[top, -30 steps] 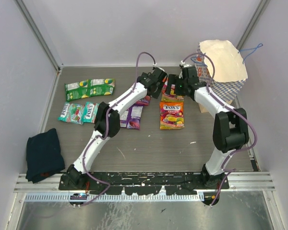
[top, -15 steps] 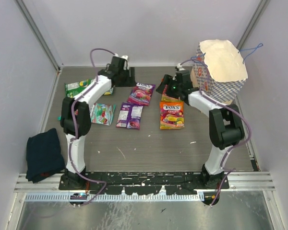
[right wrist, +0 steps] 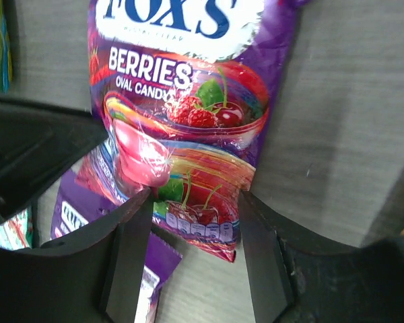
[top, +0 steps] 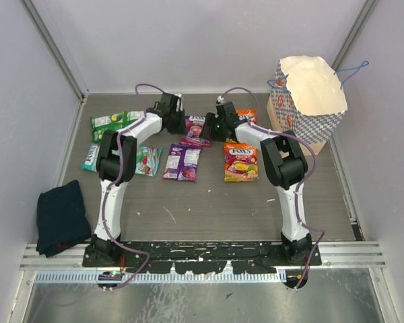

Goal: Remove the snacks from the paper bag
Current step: Adjust the snack at the center of the board.

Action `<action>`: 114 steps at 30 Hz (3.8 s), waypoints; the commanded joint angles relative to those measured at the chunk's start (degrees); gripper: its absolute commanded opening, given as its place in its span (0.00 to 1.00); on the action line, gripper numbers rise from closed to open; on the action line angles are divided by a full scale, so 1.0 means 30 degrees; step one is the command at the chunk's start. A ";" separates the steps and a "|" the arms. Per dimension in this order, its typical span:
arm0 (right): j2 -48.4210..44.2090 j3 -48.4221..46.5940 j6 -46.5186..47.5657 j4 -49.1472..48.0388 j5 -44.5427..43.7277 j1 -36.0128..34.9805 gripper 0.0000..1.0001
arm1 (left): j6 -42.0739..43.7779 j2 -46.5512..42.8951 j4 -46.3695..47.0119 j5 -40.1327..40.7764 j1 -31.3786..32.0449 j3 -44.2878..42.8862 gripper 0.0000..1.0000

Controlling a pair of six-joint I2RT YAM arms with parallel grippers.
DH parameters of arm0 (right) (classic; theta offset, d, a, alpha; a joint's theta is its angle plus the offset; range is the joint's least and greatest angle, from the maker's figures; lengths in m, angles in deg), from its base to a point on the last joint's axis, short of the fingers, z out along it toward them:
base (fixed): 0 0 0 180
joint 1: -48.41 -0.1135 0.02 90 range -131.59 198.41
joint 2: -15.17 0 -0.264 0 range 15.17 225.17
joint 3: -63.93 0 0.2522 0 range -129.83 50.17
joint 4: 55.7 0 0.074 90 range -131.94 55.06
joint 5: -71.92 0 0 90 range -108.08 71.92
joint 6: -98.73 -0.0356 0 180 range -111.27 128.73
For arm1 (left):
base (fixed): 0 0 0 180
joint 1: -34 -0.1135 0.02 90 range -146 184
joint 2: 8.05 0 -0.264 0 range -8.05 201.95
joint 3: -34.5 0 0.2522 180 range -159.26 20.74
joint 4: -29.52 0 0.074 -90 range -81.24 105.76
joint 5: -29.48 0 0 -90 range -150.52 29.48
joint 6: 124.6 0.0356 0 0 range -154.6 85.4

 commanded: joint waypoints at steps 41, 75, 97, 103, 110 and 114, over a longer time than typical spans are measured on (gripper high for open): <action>-0.7934 1.3337 -0.2220 -0.9316 -0.0814 -0.4641 0.77 | -0.0706 -1.2511 0.3807 0.2459 -0.0610 1.3628 0.70; -0.7873 0.0859 0.5784 1.2084 -1.3261 -0.7231 0.01 | -0.0693 -1.2175 0.2718 0.1225 -0.1210 1.1688 0.72; 0.0935 -1.1299 0.5737 2.3939 -2.1099 -1.0341 0.01 | -0.2134 -1.4356 0.3846 -0.3027 -0.5548 1.3589 0.78; 0.0960 -1.2481 0.6160 2.5037 -2.1420 -1.0357 0.01 | -0.2253 -1.4409 0.3928 -0.3467 -0.5825 1.3640 0.78; 0.2472 -1.2431 0.5593 2.5621 -2.1774 -1.0396 0.01 | -0.2261 -1.4790 0.3897 -0.3925 -0.6266 1.3879 0.78; 0.2448 -1.2400 0.5304 2.5367 -2.2500 -1.0393 0.01 | -0.2290 -1.4743 0.3942 -0.4130 -0.6344 1.3954 0.78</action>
